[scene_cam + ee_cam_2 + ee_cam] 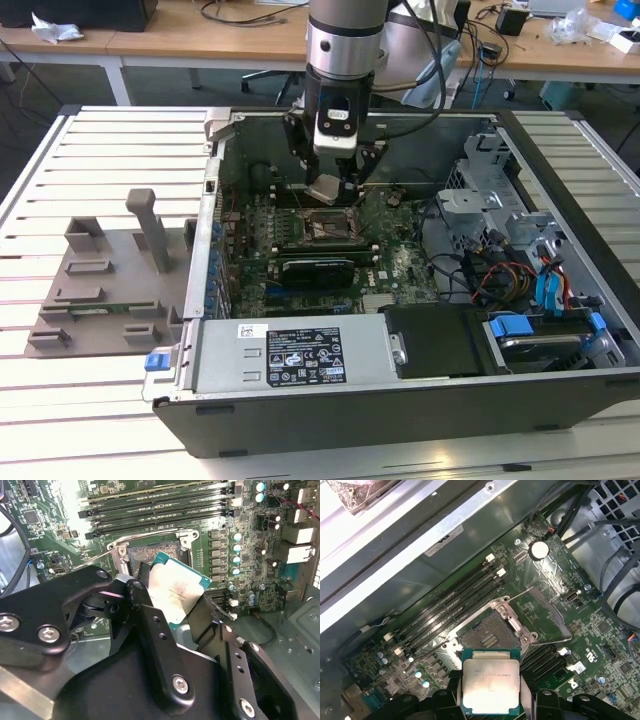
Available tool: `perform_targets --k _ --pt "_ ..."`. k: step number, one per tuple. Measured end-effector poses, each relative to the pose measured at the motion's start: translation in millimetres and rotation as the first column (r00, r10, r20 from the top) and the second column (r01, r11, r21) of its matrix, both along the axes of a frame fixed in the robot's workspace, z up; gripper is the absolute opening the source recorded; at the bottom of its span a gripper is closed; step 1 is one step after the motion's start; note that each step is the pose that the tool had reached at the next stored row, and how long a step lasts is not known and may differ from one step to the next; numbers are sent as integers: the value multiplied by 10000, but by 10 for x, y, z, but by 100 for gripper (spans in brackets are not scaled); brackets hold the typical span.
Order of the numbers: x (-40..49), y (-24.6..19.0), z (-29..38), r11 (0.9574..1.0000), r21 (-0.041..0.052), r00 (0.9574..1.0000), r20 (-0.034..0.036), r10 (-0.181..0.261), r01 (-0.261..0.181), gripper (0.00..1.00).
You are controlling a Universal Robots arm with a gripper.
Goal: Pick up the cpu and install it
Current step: 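Place the cpu into insertion slot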
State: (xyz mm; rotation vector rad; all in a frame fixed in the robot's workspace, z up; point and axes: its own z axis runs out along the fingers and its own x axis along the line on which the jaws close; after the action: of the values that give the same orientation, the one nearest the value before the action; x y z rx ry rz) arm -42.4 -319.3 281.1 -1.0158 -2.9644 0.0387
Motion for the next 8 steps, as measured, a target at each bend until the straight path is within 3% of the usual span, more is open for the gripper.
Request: perform_targets --k 8 --pt "0 0 0 9978 0 9978 0 -667 667 55"
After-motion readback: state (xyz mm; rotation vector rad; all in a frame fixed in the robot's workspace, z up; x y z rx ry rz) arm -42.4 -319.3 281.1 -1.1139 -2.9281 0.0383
